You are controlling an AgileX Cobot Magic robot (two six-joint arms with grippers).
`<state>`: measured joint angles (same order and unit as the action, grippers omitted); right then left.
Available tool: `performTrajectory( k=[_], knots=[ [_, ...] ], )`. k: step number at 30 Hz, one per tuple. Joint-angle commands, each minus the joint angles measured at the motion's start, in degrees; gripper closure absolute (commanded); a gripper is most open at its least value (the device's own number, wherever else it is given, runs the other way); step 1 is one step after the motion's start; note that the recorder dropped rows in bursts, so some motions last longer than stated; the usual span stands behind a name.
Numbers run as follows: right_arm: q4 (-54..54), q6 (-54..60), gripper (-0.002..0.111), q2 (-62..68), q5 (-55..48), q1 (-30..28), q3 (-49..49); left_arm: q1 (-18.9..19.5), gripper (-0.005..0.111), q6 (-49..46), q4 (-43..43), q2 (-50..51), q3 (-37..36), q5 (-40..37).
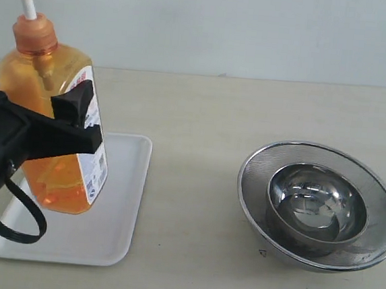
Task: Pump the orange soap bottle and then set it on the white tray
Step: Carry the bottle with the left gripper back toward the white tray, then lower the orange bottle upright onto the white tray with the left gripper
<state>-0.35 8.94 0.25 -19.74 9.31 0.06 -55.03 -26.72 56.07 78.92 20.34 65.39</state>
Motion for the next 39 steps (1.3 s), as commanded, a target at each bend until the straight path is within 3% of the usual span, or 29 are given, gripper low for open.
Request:
performTrajectory(
  k=[1,5,16,27,39],
  knots=[
    [-0.2,0.3,0.108,-0.3,0.8,-0.1,-0.1,5.0,0.102,2.9,-3.4,-1.0,-0.3,4.6],
    [-0.2,0.3,0.108,-0.3,0.8,-0.1,-0.1,9.2,0.102,7.6,-9.0,0.3,-0.4,4.6],
    [-0.2,0.1,0.108,-0.3,0.8,-0.1,-0.1,9.3,0.102,7.5,-10.1,9.6,2.6,4.6],
    [-0.2,0.1,0.108,-0.3,0.8,-0.1,-0.1,14.5,0.102,12.0,-13.2,13.8,4.1,4.6],
    [-0.2,0.1,0.108,-0.3,0.8,-0.1,-0.1,16.1,0.102,16.2,-15.2,16.3,4.6,4.6]
  ],
)
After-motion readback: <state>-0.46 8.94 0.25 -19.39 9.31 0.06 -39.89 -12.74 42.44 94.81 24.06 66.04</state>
